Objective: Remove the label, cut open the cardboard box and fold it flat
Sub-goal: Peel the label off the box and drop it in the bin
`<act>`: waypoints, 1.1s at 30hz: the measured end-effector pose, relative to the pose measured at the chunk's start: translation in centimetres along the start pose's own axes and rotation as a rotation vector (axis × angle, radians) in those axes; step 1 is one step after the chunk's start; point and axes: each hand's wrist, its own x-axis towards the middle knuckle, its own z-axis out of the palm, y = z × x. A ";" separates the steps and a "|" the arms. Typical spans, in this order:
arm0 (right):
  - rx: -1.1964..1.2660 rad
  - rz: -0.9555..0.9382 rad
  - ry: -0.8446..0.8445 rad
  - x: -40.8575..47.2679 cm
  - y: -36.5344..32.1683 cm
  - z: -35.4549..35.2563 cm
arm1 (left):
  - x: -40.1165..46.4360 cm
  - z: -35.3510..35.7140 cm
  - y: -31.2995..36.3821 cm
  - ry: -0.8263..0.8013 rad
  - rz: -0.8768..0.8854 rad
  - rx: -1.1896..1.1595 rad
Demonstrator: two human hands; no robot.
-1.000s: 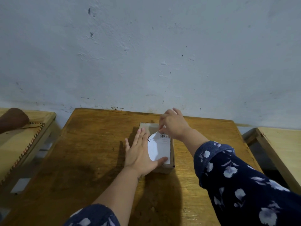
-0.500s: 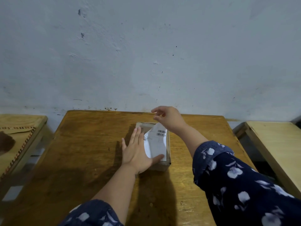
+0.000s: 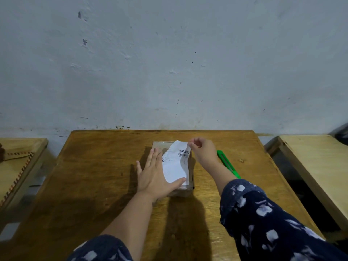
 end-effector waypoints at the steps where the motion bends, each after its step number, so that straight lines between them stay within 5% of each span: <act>1: 0.020 -0.002 0.010 0.0 -0.2 -0.1 | 0.0 0.0 0.0 0.002 0.002 0.000; 11: 0.099 0.003 -0.077 -0.8 -2.2 -1.5 | 0.0 -0.1 0.0 0.016 0.000 -0.029; 20: -0.587 -0.232 -0.167 -1.6 -1.8 -1.1 | -0.1 -0.2 0.1 0.001 0.004 -0.014; 27: -0.734 -0.366 -0.048 -2.1 -1.5 -1.0 | 0.0 0.0 -0.1 -0.025 0.005 -0.019; 33: -0.908 -0.553 -0.109 -3.1 -1.3 -0.3 | -0.4 -1.4 -1.6 -0.051 0.074 -0.287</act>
